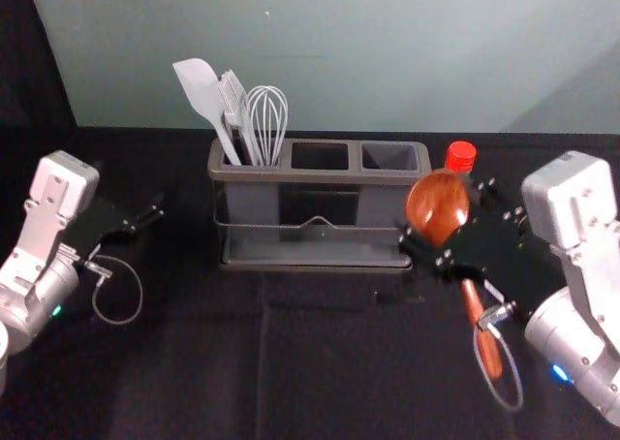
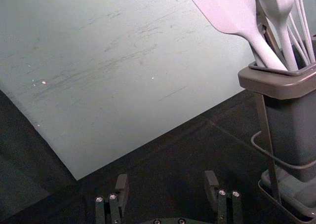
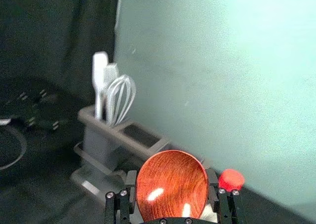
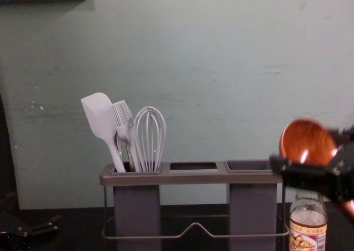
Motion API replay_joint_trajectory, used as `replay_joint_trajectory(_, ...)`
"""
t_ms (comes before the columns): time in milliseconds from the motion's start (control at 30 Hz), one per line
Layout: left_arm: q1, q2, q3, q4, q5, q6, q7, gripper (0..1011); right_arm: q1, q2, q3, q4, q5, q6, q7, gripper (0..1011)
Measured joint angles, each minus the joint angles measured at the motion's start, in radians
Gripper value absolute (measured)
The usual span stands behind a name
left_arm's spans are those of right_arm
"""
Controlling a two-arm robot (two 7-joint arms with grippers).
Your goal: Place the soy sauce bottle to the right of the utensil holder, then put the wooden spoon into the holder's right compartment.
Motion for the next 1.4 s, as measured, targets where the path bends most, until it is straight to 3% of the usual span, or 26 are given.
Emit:
replay_joint_trajectory(167,0.0,0.0,0.0,0.0,0.0,0.0,0.0,1005,0.002,-0.01,0.0,0.032,-0.013,-0.105,-0.055,841)
replay_joint_trajectory(1233,0.0,0.0,0.0,0.0,0.0,0.0,0.0,1005,0.003,-0.014,0.003,0.04,-0.018,-0.113,-0.068,841)
replay_joint_trajectory(1400,0.0,0.0,0.0,0.0,0.0,0.0,0.0,1005,0.022,-0.024,0.009,0.051,-0.013,-0.164,-0.084,841)
